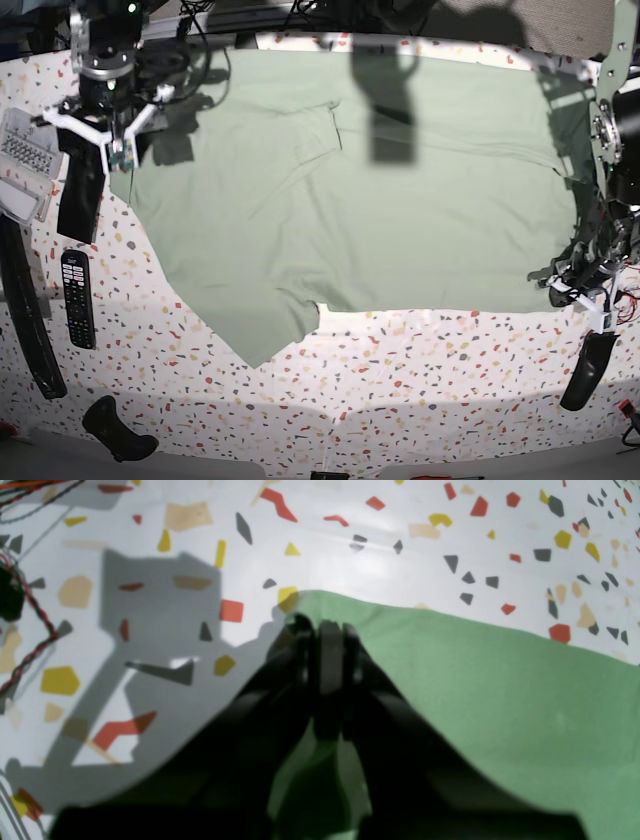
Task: Fold the T-shirt properly
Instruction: 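Move the right gripper down to the other hem corner and grasp it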
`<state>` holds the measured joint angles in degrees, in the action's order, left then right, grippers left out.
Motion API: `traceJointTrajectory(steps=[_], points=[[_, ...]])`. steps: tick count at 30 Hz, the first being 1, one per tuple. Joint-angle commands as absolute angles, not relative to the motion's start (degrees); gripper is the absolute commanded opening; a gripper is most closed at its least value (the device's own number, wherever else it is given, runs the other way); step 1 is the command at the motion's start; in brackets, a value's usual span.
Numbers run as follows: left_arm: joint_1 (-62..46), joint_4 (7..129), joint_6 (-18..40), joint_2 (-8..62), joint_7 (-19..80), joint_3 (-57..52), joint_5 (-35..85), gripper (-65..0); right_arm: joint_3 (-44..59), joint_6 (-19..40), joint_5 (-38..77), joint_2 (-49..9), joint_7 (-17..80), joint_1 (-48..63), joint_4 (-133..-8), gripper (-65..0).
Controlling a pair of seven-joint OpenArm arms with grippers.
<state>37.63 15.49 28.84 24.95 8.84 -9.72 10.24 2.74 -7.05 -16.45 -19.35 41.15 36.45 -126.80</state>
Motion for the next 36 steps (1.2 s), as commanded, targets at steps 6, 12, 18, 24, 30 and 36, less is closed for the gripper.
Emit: traceJointTrajectory(steps=[6,12,18,24,30,36], points=[[39.40,16.19,29.17,25.89,7.60,-9.72,12.82,-65.0,3.03,0.56,-4.08,-19.84,40.10,21.61,-120.84,-32.1],[39.38,16.19,29.19,25.91,7.42,-9.72,15.25,-65.0,3.03,5.15,2.83,-19.81,41.91,3.77,-105.51,-32.1],[39.38,16.19,29.19,25.89,7.20,-9.72,15.25,-65.0,3.03,11.33,6.72,-19.81,44.56,-13.39,-83.35,-32.1],[39.38,16.19,29.17,25.89,7.20,-9.72,15.27,-65.0,2.98,19.55,6.26,-18.74,43.92,-25.74,-63.31,-32.1],[39.35,16.19,29.19,25.89,7.22,-9.72,15.22,-65.0,2.98,23.18,6.50,-16.97,42.33,-32.51,-45.41,-32.1],[39.38,16.19,29.17,25.89,7.22,-9.72,15.25,-65.0,2.98,25.63,10.61,-16.69,39.86,-33.26,-41.98,-32.1]])
